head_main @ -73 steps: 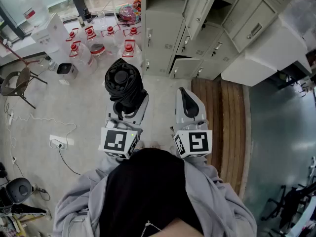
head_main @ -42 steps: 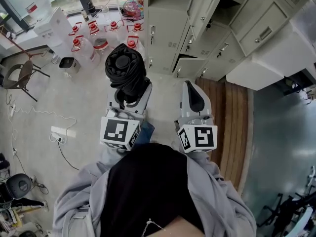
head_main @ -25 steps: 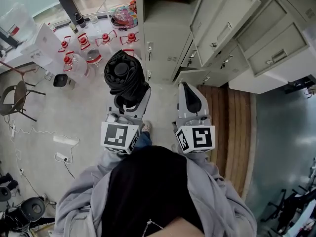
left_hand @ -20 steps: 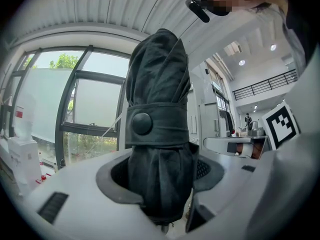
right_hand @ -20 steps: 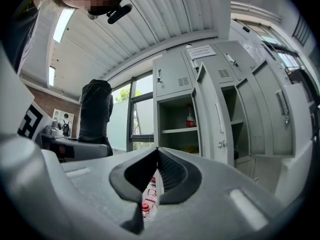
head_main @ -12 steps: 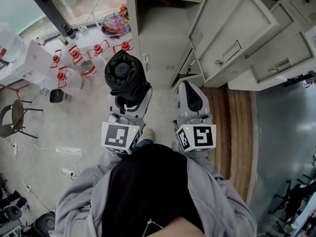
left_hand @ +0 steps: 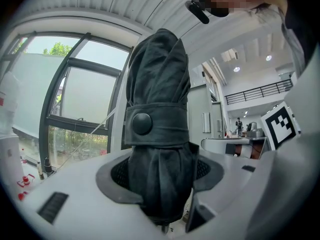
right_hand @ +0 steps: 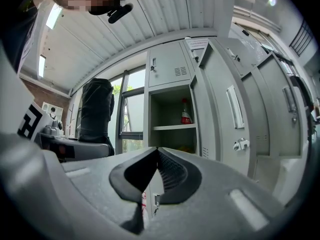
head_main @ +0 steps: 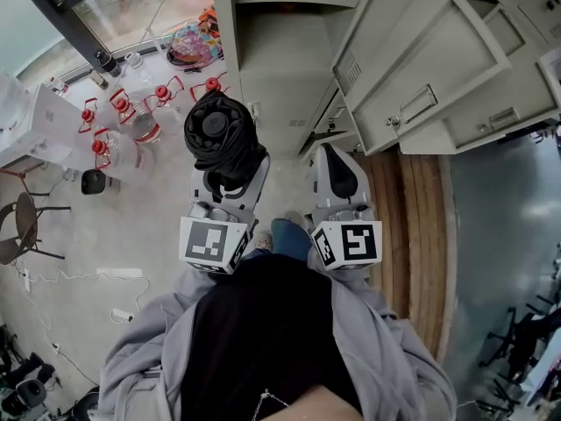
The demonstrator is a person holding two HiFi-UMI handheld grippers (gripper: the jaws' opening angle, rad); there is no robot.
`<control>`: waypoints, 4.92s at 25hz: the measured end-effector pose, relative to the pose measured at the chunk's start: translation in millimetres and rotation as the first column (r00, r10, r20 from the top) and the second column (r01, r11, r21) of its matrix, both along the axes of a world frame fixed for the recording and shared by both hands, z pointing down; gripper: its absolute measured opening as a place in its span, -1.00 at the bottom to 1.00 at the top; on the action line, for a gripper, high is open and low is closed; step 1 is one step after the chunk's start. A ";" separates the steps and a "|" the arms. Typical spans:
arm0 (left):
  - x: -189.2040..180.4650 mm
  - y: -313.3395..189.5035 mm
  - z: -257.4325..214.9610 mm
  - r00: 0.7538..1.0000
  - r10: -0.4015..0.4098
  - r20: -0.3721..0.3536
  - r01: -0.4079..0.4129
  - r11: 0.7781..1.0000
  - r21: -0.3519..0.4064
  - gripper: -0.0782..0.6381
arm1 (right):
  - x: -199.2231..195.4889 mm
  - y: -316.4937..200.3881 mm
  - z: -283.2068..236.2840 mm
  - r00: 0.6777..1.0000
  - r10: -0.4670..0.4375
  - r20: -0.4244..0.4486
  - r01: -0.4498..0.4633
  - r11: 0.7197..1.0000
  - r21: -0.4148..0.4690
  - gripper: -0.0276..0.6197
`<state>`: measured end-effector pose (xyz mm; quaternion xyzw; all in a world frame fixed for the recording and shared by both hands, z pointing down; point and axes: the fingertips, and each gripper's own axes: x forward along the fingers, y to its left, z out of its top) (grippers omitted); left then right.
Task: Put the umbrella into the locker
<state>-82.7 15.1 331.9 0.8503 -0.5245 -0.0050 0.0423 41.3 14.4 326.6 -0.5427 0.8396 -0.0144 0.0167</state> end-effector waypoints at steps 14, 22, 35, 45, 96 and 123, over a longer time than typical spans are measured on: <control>17.9 -91.2 10.9 0.999 0.038 0.000 -0.038 0.999 -0.006 -0.09 | 0.0 -100.4 7.2 0.999 -0.053 -0.010 0.053 0.998 0.020 -0.91; 29.7 -147.0 9.9 0.998 0.066 -0.006 -0.066 0.998 -0.007 -0.09 | -0.1 -166.6 11.8 0.997 -0.072 -0.017 0.072 0.997 -0.008 -0.91; 40.6 -199.3 14.9 0.998 0.057 -0.011 -0.058 0.998 -0.031 -0.09 | 1.7 -221.4 15.9 0.992 -0.125 -0.026 0.125 0.992 -0.031 -0.91; 56.1 -222.6 24.4 0.998 0.055 0.005 -0.054 0.997 -0.058 -0.09 | -5.3 -241.5 28.6 0.977 -0.211 -0.029 0.210 0.976 -0.058 -0.91; 75.3 -257.9 113.7 0.945 0.288 -0.156 -0.327 0.854 -0.405 -0.09 | -73.8 -179.7 237.8 0.893 -0.450 -0.007 0.337 0.679 -0.652 -0.42; 68.6 -269.5 127.9 0.974 0.220 0.045 -0.180 0.886 -0.428 0.09 | -72.4 -160.8 224.4 0.910 -0.368 0.188 0.389 0.609 -0.691 -0.45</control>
